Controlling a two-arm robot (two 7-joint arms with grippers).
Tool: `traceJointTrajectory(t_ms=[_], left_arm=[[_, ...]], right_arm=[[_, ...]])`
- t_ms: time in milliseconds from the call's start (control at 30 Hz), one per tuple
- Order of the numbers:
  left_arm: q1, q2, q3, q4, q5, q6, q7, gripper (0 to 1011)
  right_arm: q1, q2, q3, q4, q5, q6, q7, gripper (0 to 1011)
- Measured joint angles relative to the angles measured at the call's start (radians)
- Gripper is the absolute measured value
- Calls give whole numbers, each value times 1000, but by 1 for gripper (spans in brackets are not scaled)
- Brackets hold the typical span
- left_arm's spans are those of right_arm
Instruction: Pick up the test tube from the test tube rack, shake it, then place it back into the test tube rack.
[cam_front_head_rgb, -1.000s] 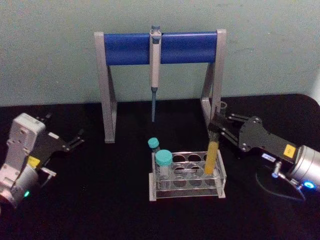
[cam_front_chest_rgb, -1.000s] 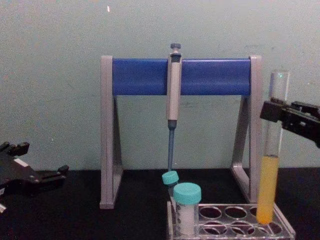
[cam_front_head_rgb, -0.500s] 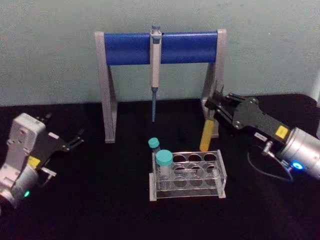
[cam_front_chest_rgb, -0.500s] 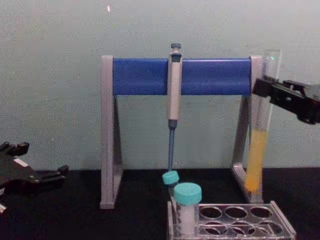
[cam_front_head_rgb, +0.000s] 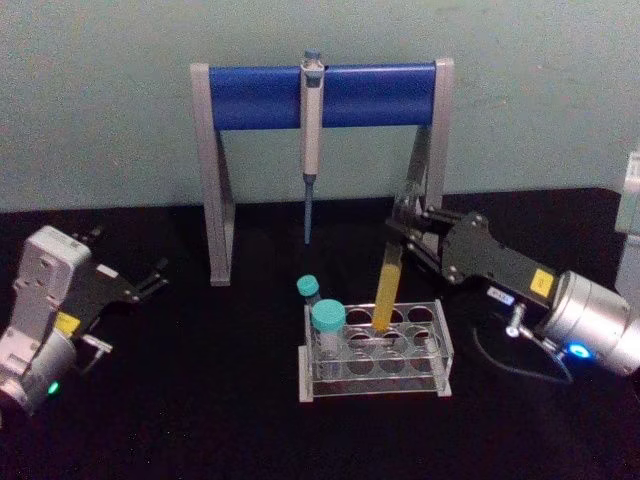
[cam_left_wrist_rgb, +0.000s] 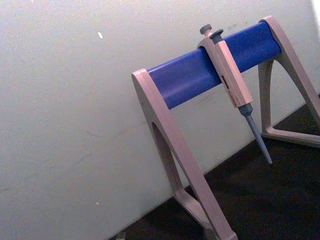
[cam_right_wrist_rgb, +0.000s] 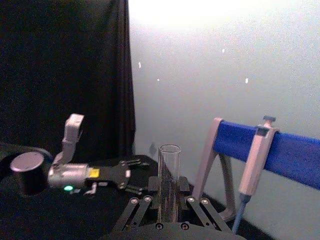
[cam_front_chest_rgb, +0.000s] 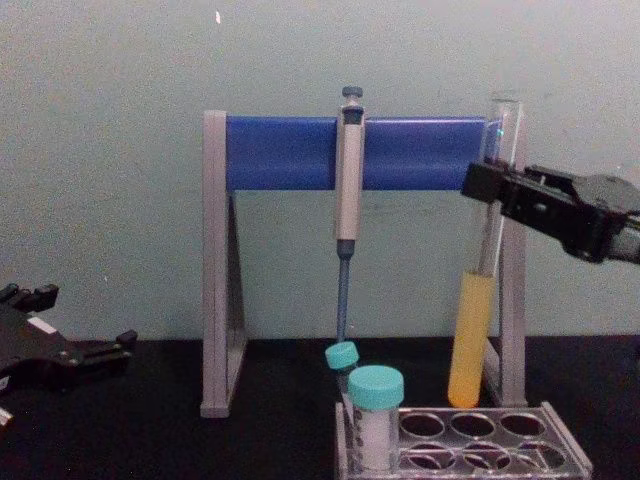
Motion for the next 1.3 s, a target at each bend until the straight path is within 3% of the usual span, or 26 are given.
traceJointTrajectory(t_ms=[367,833,1300], left_arm=[[0,0,0,0,0,0,0,1001],[0,0,0,0,0,0,0,1001],[0,0,0,0,0,0,0,1001]], right_arm=[[-65,70,22,-45,1,8,-23,230],[-46,47,28,-39,-24,-17,-36,230],[-48,47,30,-39,-38,-16,-40,230]])
